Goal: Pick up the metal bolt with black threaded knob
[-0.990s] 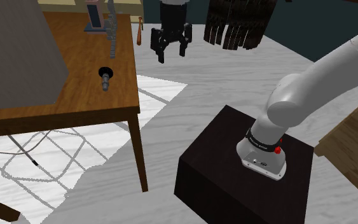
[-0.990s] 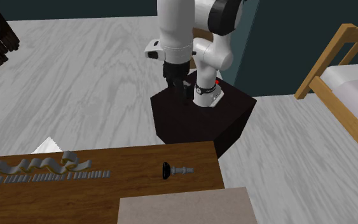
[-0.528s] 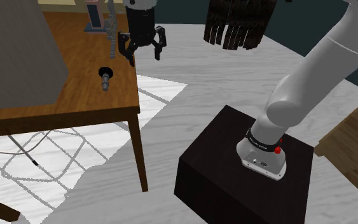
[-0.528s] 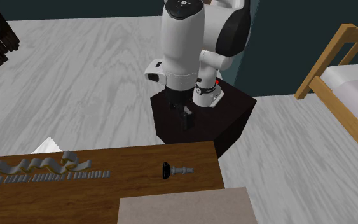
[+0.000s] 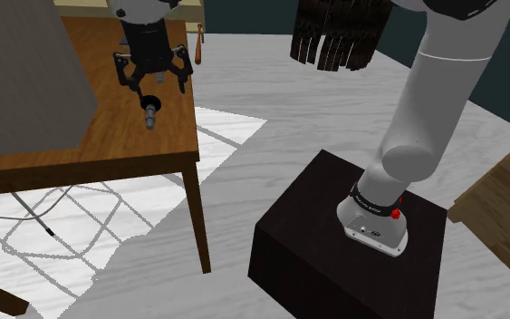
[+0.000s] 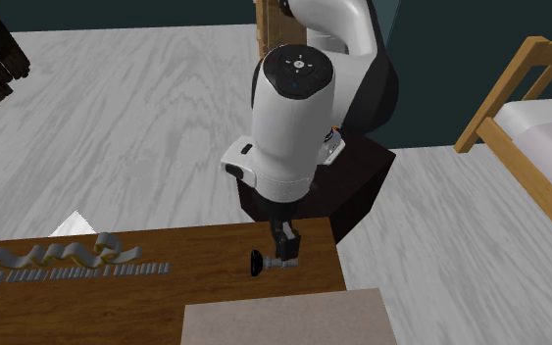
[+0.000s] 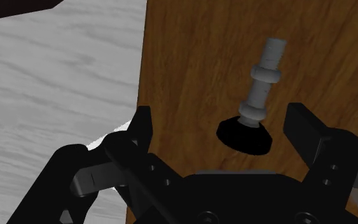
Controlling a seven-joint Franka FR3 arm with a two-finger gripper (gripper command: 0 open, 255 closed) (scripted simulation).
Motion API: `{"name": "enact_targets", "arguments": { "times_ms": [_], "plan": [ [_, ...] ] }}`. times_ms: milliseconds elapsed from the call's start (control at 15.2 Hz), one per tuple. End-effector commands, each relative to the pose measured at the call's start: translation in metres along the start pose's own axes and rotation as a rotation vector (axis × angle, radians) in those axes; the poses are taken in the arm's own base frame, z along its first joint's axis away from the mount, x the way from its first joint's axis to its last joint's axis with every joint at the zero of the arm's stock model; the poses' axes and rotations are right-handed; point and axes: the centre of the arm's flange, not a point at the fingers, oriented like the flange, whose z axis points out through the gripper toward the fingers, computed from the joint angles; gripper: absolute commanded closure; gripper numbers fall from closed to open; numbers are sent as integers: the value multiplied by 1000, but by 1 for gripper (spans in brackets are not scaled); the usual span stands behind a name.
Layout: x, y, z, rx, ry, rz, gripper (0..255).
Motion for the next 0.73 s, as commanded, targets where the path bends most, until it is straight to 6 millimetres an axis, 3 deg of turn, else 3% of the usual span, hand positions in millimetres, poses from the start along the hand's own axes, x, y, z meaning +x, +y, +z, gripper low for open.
{"name": "enact_targets", "arguments": {
  "times_ms": [0,66,660],
  "plan": [
    [9,-25,5,-5,12,36,0],
    [15,-37,6,-8,17,52,0],
    [12,-39,46,-8,17,52,0]
  ]
}}
